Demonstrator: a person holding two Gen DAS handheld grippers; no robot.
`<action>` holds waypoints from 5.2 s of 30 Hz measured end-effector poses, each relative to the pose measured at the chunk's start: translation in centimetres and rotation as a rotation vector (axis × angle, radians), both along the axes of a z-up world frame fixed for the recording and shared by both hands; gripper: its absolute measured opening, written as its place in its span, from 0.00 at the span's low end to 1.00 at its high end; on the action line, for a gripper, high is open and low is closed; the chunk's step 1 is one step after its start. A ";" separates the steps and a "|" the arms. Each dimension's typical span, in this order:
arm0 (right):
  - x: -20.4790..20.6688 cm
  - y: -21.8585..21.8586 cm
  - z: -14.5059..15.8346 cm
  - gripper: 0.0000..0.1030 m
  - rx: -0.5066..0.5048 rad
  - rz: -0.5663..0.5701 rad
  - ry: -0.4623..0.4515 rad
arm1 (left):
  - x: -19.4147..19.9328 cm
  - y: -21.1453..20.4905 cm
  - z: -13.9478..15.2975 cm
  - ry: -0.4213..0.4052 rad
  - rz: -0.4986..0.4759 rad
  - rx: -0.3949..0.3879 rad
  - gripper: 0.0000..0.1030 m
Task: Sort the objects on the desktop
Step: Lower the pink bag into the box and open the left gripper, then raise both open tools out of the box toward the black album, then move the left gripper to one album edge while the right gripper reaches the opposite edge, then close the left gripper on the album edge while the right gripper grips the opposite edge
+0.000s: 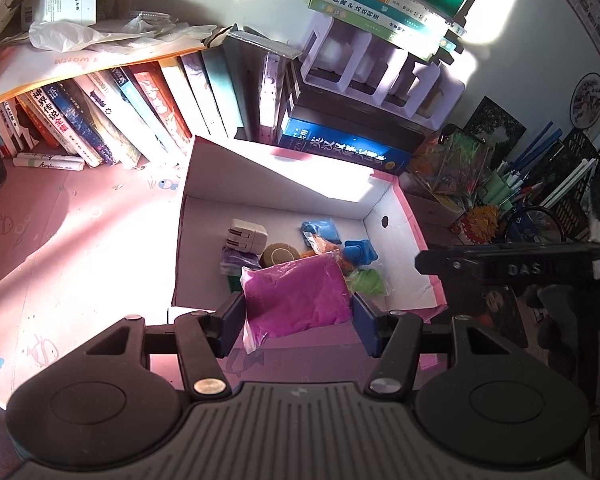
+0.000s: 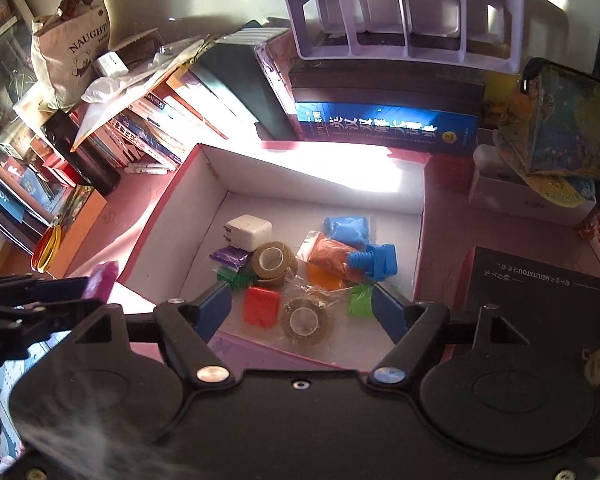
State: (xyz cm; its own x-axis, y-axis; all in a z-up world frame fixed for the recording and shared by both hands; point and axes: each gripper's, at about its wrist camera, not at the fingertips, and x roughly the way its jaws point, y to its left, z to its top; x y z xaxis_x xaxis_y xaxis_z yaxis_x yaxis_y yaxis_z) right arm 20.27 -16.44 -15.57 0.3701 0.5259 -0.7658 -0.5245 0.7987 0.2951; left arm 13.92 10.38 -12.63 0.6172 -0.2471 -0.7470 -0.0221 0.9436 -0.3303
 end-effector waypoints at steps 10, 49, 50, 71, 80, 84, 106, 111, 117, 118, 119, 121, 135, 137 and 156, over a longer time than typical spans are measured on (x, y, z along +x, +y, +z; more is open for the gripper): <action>-2.8 -2.4 -0.3 0.80 0.004 -0.060 0.042 | 5.7 -1.8 -2.5 0.045 -0.053 0.071 0.55; -1.8 -1.8 -2.9 0.87 -0.194 -0.108 0.105 | 12.4 -3.4 -8.4 0.212 -0.044 0.230 0.69; -1.8 -1.8 -2.9 0.87 -0.198 -0.108 0.103 | 12.2 -3.5 -8.2 0.208 -0.045 0.231 0.69; -4.7 -3.7 -2.3 0.87 -0.208 -0.192 0.090 | 6.3 -3.6 -1.1 0.012 -0.100 0.283 0.89; -8.1 -5.6 -0.9 0.87 -0.180 -0.312 0.073 | 1.7 -4.3 1.7 -0.060 -0.224 0.183 0.96; -9.4 -7.3 -0.7 0.87 -0.175 -0.359 0.070 | -0.5 -5.4 1.6 -0.059 -0.295 0.143 1.00; -6.4 -26.1 -6.6 0.87 -0.208 -0.378 0.132 | -2.7 -21.6 -3.4 0.014 -0.272 0.161 0.99; -4.9 -29.3 -8.5 0.87 -0.207 -0.376 0.137 | -1.3 -24.8 -5.7 0.025 -0.233 0.156 1.00; -2.4 -32.0 -10.4 0.87 -0.175 -0.407 0.146 | 0.7 -27.8 -8.6 0.053 -0.195 0.170 1.00; -1.9 -32.4 -10.6 0.87 -0.165 -0.412 0.150 | 1.1 -28.0 -9.0 0.059 -0.185 0.171 1.00; -1.4 -32.6 -10.8 0.87 -0.161 -0.416 0.150 | 1.5 -28.2 -9.4 0.066 -0.175 0.173 1.00; -0.3 -32.9 -11.3 0.87 -0.161 -0.412 0.152 | 2.4 -28.7 -10.2 0.079 -0.155 0.175 0.99; 3.6 -33.3 -15.1 0.87 -0.071 -0.373 0.249 | 5.8 -30.9 -13.2 0.137 -0.143 0.172 1.00; 3.6 -33.7 -15.8 0.87 -0.020 -0.388 0.294 | 5.9 -31.0 -13.6 0.145 -0.147 0.169 0.99; -2.7 -31.5 -16.6 0.94 -0.087 -0.201 0.396 | 1.6 -28.7 -13.5 0.211 -0.239 0.053 0.99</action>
